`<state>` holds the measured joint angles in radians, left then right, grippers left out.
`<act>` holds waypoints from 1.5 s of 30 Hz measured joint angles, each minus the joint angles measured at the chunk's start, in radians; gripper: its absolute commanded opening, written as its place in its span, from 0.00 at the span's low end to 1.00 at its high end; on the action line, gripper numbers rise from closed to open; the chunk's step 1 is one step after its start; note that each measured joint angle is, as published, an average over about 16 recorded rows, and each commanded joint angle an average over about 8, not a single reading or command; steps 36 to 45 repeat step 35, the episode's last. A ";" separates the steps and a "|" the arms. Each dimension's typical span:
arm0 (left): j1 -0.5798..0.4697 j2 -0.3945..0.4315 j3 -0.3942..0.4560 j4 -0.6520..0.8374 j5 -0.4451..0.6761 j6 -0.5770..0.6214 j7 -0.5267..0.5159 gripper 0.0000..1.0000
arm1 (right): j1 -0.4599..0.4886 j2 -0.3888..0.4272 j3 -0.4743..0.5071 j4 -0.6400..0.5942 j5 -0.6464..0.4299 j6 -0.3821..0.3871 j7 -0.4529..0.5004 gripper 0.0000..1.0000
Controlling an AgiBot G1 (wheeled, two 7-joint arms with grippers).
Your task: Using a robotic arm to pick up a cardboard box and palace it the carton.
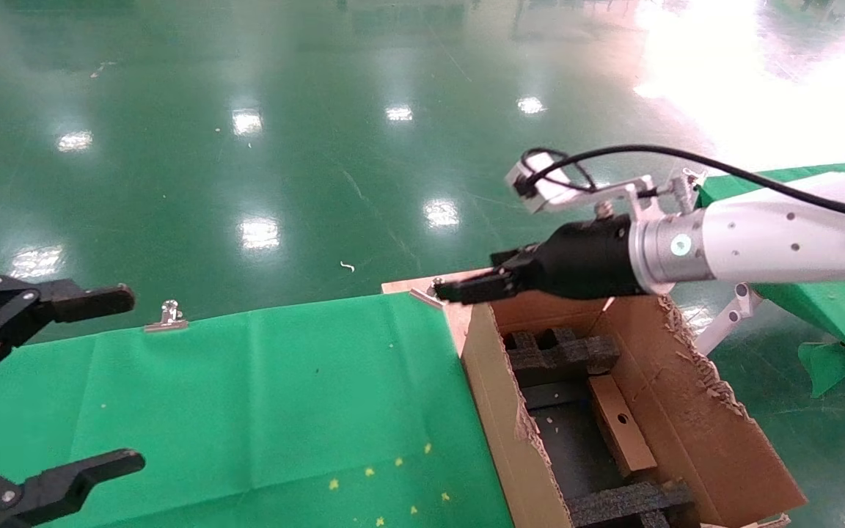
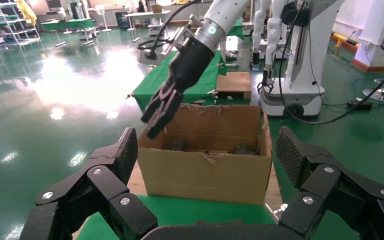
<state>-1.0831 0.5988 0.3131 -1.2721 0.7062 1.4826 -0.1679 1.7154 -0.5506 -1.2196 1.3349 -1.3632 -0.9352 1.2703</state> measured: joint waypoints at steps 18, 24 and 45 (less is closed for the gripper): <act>0.000 0.000 0.001 0.000 0.000 0.000 0.000 1.00 | -0.297 -0.028 0.435 -0.023 0.293 -0.259 -0.501 1.00; 0.000 0.000 0.001 0.000 -0.001 0.000 0.000 1.00 | -0.395 -0.037 0.580 -0.031 0.390 -0.346 -0.668 1.00; 0.000 0.000 0.001 0.000 -0.001 0.000 0.000 1.00 | -0.519 -0.049 0.761 -0.041 0.512 -0.454 -0.877 1.00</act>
